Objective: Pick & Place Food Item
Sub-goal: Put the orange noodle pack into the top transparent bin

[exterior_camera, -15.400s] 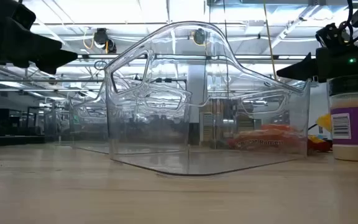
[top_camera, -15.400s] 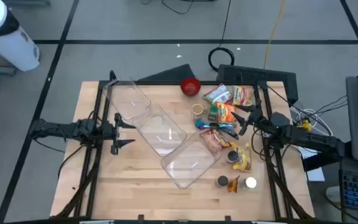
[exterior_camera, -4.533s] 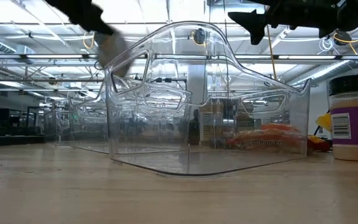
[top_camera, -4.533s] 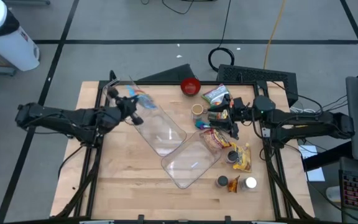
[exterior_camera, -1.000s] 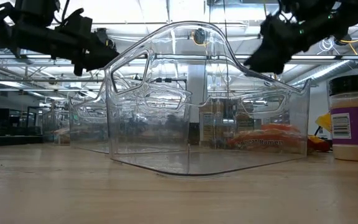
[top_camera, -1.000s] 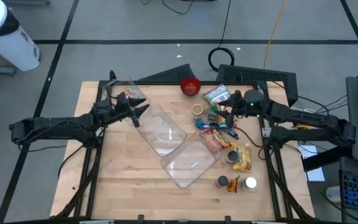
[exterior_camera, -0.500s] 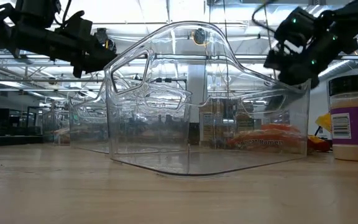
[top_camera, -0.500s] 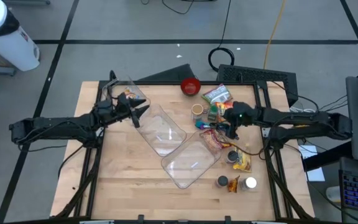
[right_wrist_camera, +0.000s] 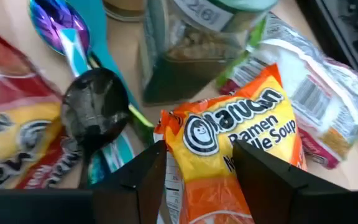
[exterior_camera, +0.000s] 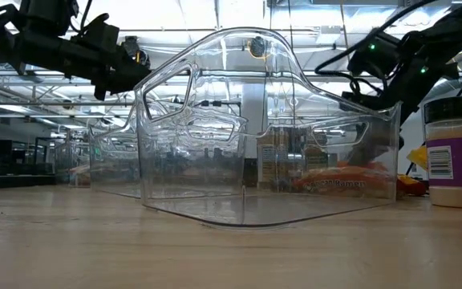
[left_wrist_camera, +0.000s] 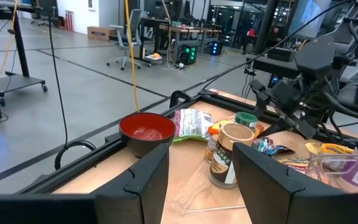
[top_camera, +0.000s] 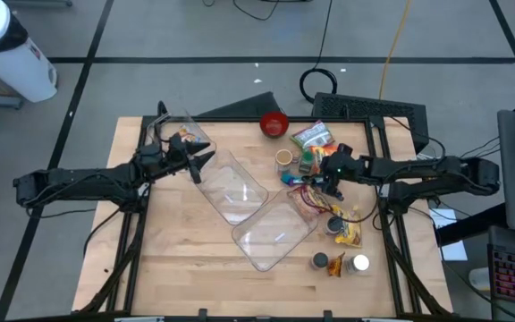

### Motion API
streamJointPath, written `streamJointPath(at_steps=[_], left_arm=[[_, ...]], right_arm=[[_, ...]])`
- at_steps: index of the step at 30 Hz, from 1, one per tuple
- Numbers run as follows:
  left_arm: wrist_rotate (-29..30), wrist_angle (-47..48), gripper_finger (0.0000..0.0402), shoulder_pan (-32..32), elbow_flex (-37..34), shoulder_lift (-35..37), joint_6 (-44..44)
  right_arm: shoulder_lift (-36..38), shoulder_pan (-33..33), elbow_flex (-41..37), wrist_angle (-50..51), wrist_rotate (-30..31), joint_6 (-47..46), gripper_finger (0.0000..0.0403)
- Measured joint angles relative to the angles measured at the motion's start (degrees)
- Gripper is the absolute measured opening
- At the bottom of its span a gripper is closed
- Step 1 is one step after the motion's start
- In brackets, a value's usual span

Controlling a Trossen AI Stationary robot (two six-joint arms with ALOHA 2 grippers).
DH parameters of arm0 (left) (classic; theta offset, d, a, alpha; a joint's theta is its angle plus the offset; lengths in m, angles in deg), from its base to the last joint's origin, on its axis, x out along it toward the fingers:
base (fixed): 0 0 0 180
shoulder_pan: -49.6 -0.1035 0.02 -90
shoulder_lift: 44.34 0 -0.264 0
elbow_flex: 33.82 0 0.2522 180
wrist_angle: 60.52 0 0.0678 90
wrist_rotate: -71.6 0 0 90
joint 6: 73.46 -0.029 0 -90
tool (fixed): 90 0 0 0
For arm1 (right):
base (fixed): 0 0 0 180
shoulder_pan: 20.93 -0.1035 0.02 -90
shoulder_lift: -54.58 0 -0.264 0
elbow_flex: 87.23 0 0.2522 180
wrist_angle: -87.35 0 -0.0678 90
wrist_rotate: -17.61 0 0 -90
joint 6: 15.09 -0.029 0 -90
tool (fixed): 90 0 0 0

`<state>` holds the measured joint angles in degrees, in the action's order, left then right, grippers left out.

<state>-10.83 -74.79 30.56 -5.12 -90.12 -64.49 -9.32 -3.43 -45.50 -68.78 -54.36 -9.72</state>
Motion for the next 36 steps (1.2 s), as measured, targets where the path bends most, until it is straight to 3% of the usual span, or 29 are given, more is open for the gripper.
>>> streamJointPath(at_steps=[6,17,24,36], left_arm=[[0.0,0.0,0.0182,0.0,0.0,0.0,0.0],[0.0,0.0,0.0182,0.0,0.0,0.0,0.0],[0.0,0.0,0.0182,0.0,0.0,0.0,0.0],[0.0,0.0,0.0182,0.0,0.0,0.0,0.0]], right_arm=[[0.0,0.0,0.0,0.0,0.1,-0.5,0.0127],[0.5,0.0,0.0,0.1,0.2,-1.1,0.0006],[5.1,0.0,1.0,2.5,5.1,-3.6,0.0002],[20.3,0.0,1.1,-0.3,12.0,-6.9,0.0001]])
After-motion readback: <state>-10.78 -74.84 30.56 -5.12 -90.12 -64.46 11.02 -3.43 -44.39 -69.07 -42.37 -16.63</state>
